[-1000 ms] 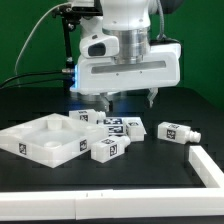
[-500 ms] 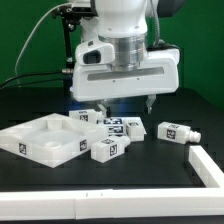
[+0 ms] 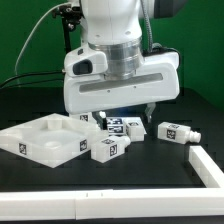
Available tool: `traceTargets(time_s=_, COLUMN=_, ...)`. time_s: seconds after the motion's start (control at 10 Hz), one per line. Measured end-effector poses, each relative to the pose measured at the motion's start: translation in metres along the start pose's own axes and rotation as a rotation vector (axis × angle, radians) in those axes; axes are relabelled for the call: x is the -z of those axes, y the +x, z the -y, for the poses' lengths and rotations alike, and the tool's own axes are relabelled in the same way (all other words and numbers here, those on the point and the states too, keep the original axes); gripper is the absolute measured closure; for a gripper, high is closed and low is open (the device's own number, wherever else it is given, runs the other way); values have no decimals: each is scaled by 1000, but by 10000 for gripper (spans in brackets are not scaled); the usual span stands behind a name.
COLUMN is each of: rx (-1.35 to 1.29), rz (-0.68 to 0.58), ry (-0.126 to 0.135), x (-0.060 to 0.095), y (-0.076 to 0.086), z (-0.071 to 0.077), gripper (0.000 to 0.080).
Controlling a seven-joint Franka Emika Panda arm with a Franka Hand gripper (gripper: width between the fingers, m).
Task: Assemble square table
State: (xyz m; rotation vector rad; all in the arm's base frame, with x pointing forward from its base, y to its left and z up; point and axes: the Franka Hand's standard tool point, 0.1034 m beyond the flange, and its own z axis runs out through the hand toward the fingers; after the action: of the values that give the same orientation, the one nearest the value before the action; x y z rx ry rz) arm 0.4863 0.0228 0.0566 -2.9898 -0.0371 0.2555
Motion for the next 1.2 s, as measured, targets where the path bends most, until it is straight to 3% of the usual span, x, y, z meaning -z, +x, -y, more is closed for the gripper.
traceTargets(time_s=0.3, rx=-137, rz=-7, ry=1, x=-7, y=6, z=-4, gripper=150)
traceTargets(time_s=0.5, rx=-120, rz=-13, ry=8, x=-8, y=7, z=-24, gripper=150)
traceTargets(time_s=0.7, rx=-114, rz=-11, ry=8, x=-9, y=8, z=-18, gripper=150)
traceTargets(time_s=1.2, rx=-197, rz=4, ry=8, x=-19, y=4, z=-27, gripper=150)
